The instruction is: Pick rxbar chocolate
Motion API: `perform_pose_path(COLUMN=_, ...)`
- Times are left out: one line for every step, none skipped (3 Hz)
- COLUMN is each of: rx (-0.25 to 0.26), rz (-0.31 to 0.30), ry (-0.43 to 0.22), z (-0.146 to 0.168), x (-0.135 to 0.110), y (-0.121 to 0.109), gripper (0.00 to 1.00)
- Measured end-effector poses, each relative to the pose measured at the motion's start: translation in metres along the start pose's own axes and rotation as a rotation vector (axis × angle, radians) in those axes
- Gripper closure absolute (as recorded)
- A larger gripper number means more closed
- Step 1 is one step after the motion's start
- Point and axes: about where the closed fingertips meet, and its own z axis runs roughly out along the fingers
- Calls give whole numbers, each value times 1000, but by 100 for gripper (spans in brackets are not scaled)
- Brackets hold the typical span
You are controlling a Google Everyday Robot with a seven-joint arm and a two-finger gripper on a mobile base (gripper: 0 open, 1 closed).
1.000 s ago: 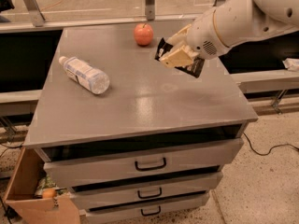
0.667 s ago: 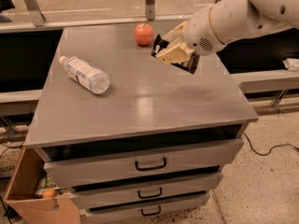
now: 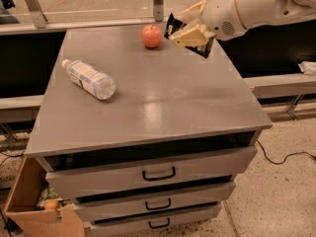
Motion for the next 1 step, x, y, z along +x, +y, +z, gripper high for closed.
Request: perform_pose_path(rx=0, rz=0, ry=0, z=0, x=0, y=0, gripper=100)
